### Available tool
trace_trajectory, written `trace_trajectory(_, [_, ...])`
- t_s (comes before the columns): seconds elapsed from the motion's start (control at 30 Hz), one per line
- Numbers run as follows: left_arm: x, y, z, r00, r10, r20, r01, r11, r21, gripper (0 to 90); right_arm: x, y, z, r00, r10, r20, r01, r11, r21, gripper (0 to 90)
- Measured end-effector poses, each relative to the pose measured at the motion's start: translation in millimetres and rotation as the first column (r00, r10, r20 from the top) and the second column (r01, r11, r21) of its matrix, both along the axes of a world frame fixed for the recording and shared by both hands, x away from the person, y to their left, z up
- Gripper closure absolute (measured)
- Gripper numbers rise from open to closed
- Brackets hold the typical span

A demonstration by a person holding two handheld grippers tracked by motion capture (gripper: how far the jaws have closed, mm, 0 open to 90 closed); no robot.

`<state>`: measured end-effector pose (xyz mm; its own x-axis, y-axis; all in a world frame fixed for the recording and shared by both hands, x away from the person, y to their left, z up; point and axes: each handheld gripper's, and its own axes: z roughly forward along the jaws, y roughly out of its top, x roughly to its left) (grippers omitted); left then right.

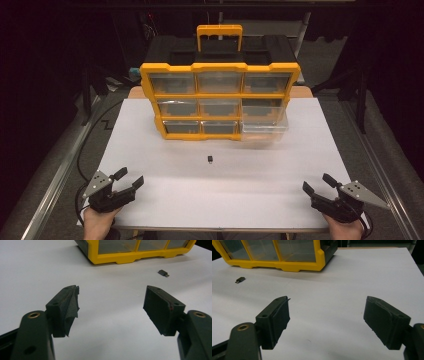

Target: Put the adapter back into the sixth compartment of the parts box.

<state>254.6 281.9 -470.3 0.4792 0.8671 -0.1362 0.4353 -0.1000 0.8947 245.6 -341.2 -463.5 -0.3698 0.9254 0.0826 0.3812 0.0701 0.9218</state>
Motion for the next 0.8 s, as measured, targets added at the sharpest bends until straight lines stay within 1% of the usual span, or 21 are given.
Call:
trace_trajectory(0.13, [-0.3,-0.9,-0.3,1.0000,-0.005,0.000,0.005,1.0000,0.006,28.9,-0.2,0.0,0.4,1.0000,0.001,0.008,-0.001,1.0000,0.004,21.8])
trace_trajectory(0.2, [0.0,0.3,-0.3,1.0000,-0.002,-0.007,0.002,1.0000,-0.005,28.8,0.3,1.1,0.2,0.9998,0.015,0.014,-0.015,0.9998,0.013,22.1])
trace_trajectory(0.27, [0.4,0.4,-0.6,0.9999,0.007,-0.011,-0.007,1.0000,0.000,28.8,0.3,2.4,0.4,0.9995,0.026,0.016,-0.026,0.9996,0.004,22.7])
trace_trajectory(0.4, [0.5,-0.7,-0.3,1.0000,0.002,-0.007,-0.002,1.0000,0.005,28.9,-0.1,2.9,0.5,0.9991,0.030,0.031,-0.030,0.9995,0.006,24.0])
trace_trajectory(0.57, [0.4,-0.7,-0.4,1.0000,0.002,-0.008,-0.002,1.0000,0.004,28.9,-0.2,2.1,0.3,0.9993,0.024,0.028,-0.024,0.9996,0.015,24.0])
trace_trajectory(0.67, [0.8,-0.5,-0.6,0.9999,-0.005,-0.016,0.005,1.0000,-0.002,28.8,0.3,2.9,0.1,0.9994,0.023,0.025,-0.023,0.9996,0.016,24.2])
trace_trajectory(0.8, [1.1,-1.2,-1.0,0.9998,-0.010,-0.017,0.010,1.0000,0.002,28.4,2.2,6.8,-0.3,0.9992,0.037,0.016,-0.037,0.9993,0.005,24.2])
